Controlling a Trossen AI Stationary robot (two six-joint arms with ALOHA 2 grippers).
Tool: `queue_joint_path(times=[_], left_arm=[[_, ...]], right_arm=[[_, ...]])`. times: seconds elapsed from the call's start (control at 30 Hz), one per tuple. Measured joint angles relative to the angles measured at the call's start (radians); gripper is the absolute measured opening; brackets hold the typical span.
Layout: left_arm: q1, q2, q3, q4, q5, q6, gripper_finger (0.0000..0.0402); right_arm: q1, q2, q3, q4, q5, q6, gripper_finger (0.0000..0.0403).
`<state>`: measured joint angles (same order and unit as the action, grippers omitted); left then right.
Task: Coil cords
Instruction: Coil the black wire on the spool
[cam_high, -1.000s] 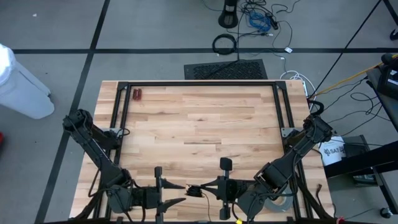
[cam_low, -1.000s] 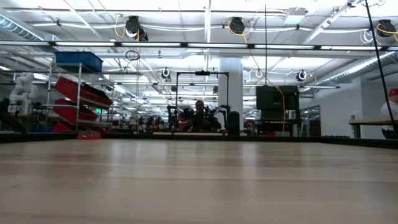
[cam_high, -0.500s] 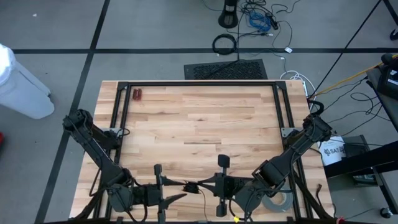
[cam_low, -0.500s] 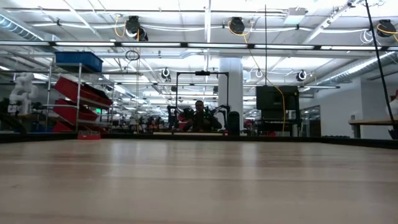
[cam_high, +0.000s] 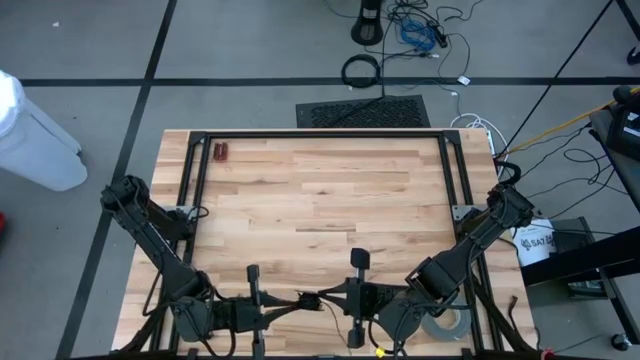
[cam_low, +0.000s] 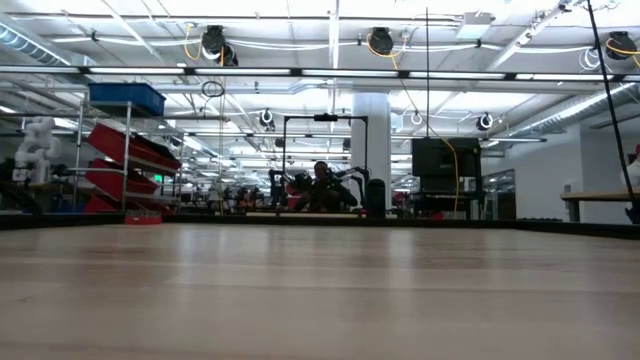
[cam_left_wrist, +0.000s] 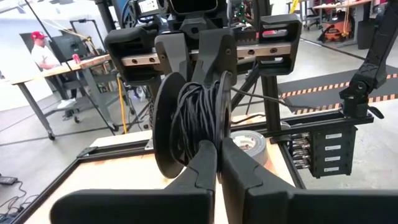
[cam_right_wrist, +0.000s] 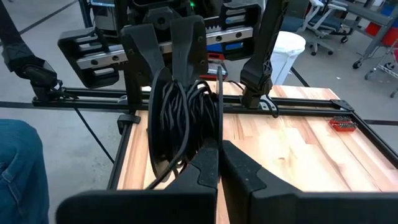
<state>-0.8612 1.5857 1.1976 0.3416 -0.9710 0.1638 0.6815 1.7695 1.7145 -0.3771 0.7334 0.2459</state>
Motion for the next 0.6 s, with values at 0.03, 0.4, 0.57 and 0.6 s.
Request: queue_joint_path(times=[0.03, 0.4, 0.57, 0.6], left_arm=[[0.000, 0.000, 0.000, 0.000, 0.000, 0.000, 0.0008], [0.002, 0.001, 0.000, -0.002, 0.000, 0.000, 0.0009], [-0.004, 0.001, 0.000, 0.001, -0.004, -0.001, 0.0009], [-0.006, 0.001, 0.000, 0.001, -0.005, -0.001, 0.0008]], right_arm=[[0.000, 0.000, 0.000, 0.000, 0.000, 0.000, 0.0000], [0.006, 0.000, 0.000, -0.014, 0.003, -0.004, 0.0011], [0.007, 0.000, 0.000, -0.014, 0.003, -0.004, 0.0032], [0.008, 0.000, 0.000, -0.014, 0.005, -0.004, 0.0036]])
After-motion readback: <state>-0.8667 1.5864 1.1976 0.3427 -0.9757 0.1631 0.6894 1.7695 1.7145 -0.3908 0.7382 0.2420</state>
